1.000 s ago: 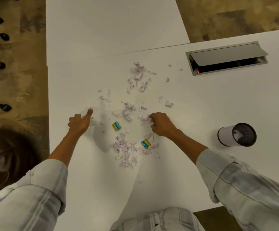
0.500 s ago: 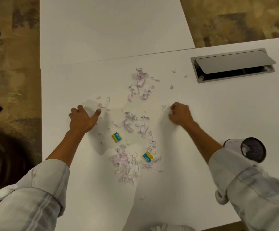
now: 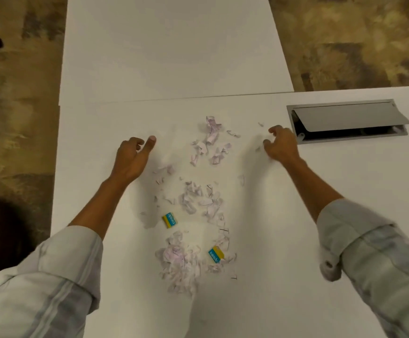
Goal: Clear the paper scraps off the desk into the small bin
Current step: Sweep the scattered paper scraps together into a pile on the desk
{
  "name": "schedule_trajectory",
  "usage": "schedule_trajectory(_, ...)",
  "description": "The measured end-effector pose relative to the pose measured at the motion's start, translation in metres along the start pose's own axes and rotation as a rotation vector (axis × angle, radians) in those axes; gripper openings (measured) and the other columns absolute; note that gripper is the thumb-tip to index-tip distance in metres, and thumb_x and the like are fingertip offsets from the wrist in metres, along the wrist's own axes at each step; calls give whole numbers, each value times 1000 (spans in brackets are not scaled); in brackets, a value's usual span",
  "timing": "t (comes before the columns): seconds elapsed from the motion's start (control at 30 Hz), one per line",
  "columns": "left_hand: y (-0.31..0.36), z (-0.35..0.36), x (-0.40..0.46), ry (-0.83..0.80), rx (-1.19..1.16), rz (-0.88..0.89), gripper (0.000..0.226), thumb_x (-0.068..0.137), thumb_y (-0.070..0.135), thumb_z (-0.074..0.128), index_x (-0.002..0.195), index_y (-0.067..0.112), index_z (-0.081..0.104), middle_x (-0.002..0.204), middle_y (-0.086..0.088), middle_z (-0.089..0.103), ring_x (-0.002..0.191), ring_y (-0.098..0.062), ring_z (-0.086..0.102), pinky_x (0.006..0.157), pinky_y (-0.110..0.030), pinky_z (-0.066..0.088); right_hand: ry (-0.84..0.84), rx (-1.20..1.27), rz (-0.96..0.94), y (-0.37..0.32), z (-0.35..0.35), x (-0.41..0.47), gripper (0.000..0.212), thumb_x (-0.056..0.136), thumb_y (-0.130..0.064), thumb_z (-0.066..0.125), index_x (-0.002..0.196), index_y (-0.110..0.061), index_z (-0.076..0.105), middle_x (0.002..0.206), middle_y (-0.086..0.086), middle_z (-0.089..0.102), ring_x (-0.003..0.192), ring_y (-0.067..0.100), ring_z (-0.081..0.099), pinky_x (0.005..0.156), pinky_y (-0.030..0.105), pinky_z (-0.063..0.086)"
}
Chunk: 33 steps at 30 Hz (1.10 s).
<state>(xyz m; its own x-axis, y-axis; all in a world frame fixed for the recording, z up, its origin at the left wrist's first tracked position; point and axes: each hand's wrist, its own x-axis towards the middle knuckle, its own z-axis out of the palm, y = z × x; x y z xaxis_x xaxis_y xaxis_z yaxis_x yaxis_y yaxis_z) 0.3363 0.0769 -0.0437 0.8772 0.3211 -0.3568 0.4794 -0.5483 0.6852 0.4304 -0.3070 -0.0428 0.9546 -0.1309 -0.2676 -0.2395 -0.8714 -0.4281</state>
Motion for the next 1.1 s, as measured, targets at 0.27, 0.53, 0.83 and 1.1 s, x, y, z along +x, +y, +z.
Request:
schedule_trajectory(0.27,10,-2,43,-146,184,-3,81,84,76,32,134,16,50,133,-21,54,124,-40,49,105,-56,41,-218,-335,-109,-10,-7,71,56,93,-30,55,144,-14,38,143,23,36,132,42,37,108,46,36)
schedule_trajectory(0.53,91,54,55,-370,156,125,72,89,74,15,147,34,30,157,-13,28,145,-38,21,119,-56,17,-247,-217,-262,-75,34,47,44,100,-31,37,138,-12,48,135,27,43,123,44,46,109,46,37)
schedule_trajectory(0.83,101,84,17,-506,44,158,59,98,58,20,78,20,60,78,0,65,81,-19,63,76,-27,45,-324,-124,-429,-104,64,-23,44,102,-34,32,112,-6,63,107,22,61,96,36,60,88,46,50)
schedule_trajectory(1.1,47,82,-70,-499,9,208,61,87,74,23,56,30,51,59,0,57,53,-4,53,57,-27,43,-388,-150,-531,-63,83,-124,35,99,-32,39,113,-6,59,102,18,56,91,33,55,79,46,50)
